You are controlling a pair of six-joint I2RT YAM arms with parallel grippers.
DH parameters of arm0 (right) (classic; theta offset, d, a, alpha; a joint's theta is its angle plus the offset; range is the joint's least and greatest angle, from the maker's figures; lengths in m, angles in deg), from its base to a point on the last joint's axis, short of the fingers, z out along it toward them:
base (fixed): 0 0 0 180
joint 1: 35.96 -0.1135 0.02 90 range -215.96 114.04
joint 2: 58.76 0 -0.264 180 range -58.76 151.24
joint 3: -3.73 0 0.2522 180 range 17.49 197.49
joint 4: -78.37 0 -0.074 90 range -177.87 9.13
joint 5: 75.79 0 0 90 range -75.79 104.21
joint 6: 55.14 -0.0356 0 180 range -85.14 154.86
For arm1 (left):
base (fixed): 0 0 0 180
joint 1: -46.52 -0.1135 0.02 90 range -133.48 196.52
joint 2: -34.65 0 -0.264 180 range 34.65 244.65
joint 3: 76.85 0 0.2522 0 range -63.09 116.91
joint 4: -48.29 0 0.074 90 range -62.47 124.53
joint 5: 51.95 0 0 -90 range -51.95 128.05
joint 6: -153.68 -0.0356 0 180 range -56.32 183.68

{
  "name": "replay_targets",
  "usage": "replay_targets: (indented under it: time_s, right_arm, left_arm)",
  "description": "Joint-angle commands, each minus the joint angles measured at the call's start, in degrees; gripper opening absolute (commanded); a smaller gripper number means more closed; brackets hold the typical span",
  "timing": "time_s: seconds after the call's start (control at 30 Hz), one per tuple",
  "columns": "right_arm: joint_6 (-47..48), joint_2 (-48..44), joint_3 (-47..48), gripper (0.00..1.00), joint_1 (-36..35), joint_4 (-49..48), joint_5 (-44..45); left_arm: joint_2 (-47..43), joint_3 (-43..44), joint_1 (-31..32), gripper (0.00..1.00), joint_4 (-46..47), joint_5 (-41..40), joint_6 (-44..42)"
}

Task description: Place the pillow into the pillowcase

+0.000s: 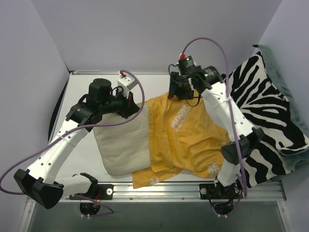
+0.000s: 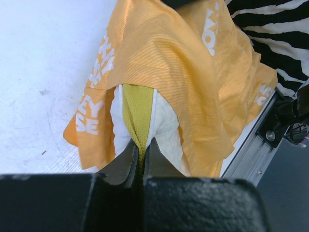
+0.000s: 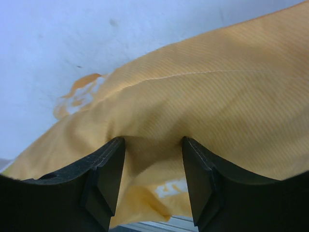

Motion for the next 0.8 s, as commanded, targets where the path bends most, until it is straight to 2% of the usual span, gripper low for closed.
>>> replay_targets:
  time_s: [0.0, 0.1, 0.17, 0.2, 0.3, 0.37, 0.47, 0.67, 0.77]
  right_arm:
    - [2.33, 3.91, -2.06, 0.51, -2.41, 7.28, 4.04]
    - [1.63, 4.53, -3.03, 0.50, -3.38, 5.18, 2.21]
    - [1.45, 5.23, -1.64, 0.19, -4.00, 3.86, -0.69]
    - [1.19, 5.67, -0.59, 0.00, -4.26, 3.86, -2.01]
    - [0.75, 4.80, 4.25, 0.00, -6.72, 2.54, -6.40]
    - [0.14, 3.57, 6.53, 0.00, -10.30, -0.78, -13.25]
    - [-3.28, 1.02, 6.46, 0.00, -14.09, -5.97, -20.19]
    - [-12.60, -3.72, -3.72, 0.00, -14.98, -17.66, -32.32]
    - [-11.20, -3.99, -11.72, 0.00, -14.55, -16.01, -32.08]
  left_arm:
    - [-2.87, 4.72, 0.60, 0.00, 3.43, -1.02, -1.53]
    - [-3.14, 4.81, 1.04, 0.00, 3.34, -1.11, -1.44]
    - [-3.31, 4.46, 1.31, 0.00, 3.34, -1.29, -1.44]
    - [-3.23, 4.37, 1.40, 0.00, 3.43, -1.81, -1.44]
    - [-2.79, 4.28, 1.57, 0.00, 3.52, -2.51, -1.35]
    - [-2.52, 4.28, 1.57, 0.00, 3.96, -3.13, -1.18]
    - [-2.87, 4.28, 1.66, 0.00, 6.06, -3.92, -0.13]
    - [-4.63, 4.20, 1.57, 0.00, 11.07, -5.51, 3.21]
    - [-6.03, 3.59, 1.57, 0.00, 13.01, -5.77, 4.27]
